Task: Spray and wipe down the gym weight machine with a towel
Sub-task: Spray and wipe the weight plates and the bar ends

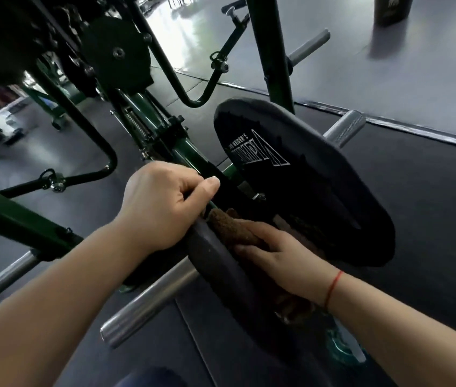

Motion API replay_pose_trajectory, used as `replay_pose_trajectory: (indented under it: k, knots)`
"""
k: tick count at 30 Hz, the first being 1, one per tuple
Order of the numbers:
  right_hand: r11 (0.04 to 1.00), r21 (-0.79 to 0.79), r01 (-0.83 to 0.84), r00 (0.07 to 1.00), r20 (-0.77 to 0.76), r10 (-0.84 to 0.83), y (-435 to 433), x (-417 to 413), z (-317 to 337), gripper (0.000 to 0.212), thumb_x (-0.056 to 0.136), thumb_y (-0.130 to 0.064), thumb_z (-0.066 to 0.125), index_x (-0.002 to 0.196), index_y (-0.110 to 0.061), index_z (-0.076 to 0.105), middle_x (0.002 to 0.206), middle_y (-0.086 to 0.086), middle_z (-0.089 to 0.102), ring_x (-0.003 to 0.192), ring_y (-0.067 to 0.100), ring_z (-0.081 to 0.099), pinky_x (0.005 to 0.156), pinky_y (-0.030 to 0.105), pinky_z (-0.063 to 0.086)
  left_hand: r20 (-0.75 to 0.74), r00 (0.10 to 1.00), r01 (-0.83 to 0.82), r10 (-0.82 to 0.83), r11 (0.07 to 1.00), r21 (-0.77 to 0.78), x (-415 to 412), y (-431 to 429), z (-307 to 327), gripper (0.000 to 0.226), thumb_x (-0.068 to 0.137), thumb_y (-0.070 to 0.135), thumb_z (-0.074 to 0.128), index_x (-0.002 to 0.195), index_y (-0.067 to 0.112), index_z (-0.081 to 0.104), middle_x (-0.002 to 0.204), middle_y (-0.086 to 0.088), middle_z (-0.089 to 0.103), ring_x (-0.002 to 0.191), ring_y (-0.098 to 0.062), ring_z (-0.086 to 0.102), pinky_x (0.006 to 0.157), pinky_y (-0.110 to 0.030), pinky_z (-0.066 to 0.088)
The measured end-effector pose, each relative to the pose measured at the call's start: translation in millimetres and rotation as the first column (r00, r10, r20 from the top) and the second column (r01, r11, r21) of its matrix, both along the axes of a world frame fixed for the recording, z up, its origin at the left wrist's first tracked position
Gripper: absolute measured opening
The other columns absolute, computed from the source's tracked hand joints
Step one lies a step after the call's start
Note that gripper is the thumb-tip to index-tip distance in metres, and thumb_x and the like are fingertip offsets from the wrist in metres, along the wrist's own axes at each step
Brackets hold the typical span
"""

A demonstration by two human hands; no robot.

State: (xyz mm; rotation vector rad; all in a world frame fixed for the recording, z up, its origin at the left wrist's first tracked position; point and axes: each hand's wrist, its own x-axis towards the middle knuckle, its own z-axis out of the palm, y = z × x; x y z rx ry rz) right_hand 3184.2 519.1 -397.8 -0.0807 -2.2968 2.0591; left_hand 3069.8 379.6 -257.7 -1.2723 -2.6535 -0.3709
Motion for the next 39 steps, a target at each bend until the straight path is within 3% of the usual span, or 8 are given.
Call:
replay_pose_trajectory:
  k: [3, 10, 15, 18, 23, 31, 35, 39]
  knots:
    - [0.998, -0.058, 0.011, 0.996, 0.089, -0.005, -3.9, 10.3, -9.5, 0.048, 0.093, -0.027, 0.061, 0.136, -0.047, 0.054, 0.136, -0.015, 0.059, 0.122, 0.003, 0.058, 0.106, 0.035, 0.050, -0.020, 1.000, -0.003, 0.004, 0.998, 0.062, 0.0, -0.5, -2.9, 0.060, 0.088, 0.052, 0.038, 0.052, 0.009, 0.060, 0.053, -0.002, 0.058, 0.056, -0.019, 0.058, 0.060, -0.044, 0.046]
    - [0.993, 0.058, 0.099, 0.961, 0.254, -0.111, -14.5, 41.9, -33.3, 0.058, 0.090, -0.005, 0.060, 0.126, -0.051, 0.060, 0.116, -0.013, 0.064, 0.096, 0.002, 0.067, 0.085, 0.028, 0.056, 0.016, 0.999, 0.033, -0.036, 0.992, 0.120, -1.3, -0.6, -4.8, 0.063, 0.086, 0.053, 0.034, 0.053, 0.006, 0.061, 0.050, -0.005, 0.057, 0.055, -0.022, 0.058, 0.059, -0.046, 0.047]
    - [0.988, 0.152, 0.025, 0.922, 0.379, -0.081, -16.3, 45.7, -44.3, 0.047, 0.090, -0.017, 0.064, 0.129, -0.043, 0.064, 0.102, -0.008, 0.077, 0.092, 0.015, 0.074, 0.088, 0.044, 0.059, -0.010, 0.999, 0.048, -0.047, 0.991, 0.123, 3.3, 0.0, -3.3, 0.069, 0.083, 0.059, 0.030, 0.056, 0.005, 0.063, 0.052, -0.007, 0.058, 0.056, -0.022, 0.058, 0.062, -0.045, 0.047]
    - [0.950, 0.284, 0.129, 0.943, 0.261, -0.206, -7.3, 37.5, -17.6, 0.047, 0.084, -0.019, 0.063, 0.125, -0.043, 0.065, 0.108, -0.011, 0.074, 0.100, 0.009, 0.069, 0.095, 0.040, 0.055, -0.007, 0.999, 0.039, -0.038, 0.991, 0.130, 4.5, -0.1, -2.9, 0.072, 0.081, 0.061, 0.028, 0.059, 0.003, 0.064, 0.052, -0.010, 0.057, 0.057, -0.024, 0.057, 0.063, -0.043, 0.046]
    - [0.983, 0.058, 0.173, 0.985, -0.019, -0.172, -14.5, 29.0, 30.7, 0.052, 0.096, -0.007, 0.060, 0.132, -0.045, 0.056, 0.127, -0.021, 0.063, 0.119, -0.008, 0.056, 0.104, 0.010, 0.041, -0.023, 0.999, 0.040, -0.038, 0.990, 0.136, 4.3, -0.6, -3.9, 0.072, 0.081, 0.060, 0.027, 0.060, 0.003, 0.064, 0.054, -0.013, 0.058, 0.058, -0.026, 0.057, 0.065, -0.046, 0.046]
    - [0.977, -0.036, 0.208, 0.977, 0.045, -0.206, -22.3, 28.5, -10.2, 0.044, 0.081, -0.018, 0.054, 0.115, -0.043, 0.065, 0.120, -0.006, 0.066, 0.110, 0.007, 0.064, 0.097, 0.021, 0.050, 0.031, 0.998, 0.046, -0.055, 0.975, 0.218, 3.4, -4.1, -7.2, 0.042, 0.083, 0.031, 0.044, 0.048, 0.015, 0.064, 0.049, 0.000, 0.057, 0.056, -0.017, 0.057, 0.059, -0.038, 0.047]
    - [0.994, 0.005, 0.110, 0.954, 0.281, -0.107, -13.1, 34.2, -41.0, 0.041, 0.084, -0.021, 0.059, 0.118, -0.042, 0.067, 0.107, -0.012, 0.069, 0.100, 0.009, 0.066, 0.087, 0.024, 0.052, 0.015, 0.986, 0.153, -0.163, 0.947, 0.282, -1.2, -5.7, -12.8, 0.043, 0.085, 0.022, 0.046, 0.045, 0.016, 0.061, 0.048, 0.002, 0.056, 0.054, -0.017, 0.056, 0.053, -0.038, 0.042]
    - [0.987, 0.137, -0.087, 0.801, 0.598, -0.012, -3.4, 32.3, -58.1, 0.049, 0.102, -0.027, 0.050, 0.150, -0.031, 0.041, 0.145, -0.002, 0.050, 0.130, 0.019, 0.047, 0.092, 0.021, 0.034, -0.017, 0.967, 0.246, -0.254, 0.914, 0.323, -6.3, -7.1, -16.5, 0.048, 0.088, 0.020, 0.043, 0.045, 0.011, 0.061, 0.046, -0.001, 0.053, 0.049, -0.016, 0.052, 0.050, -0.037, 0.038]
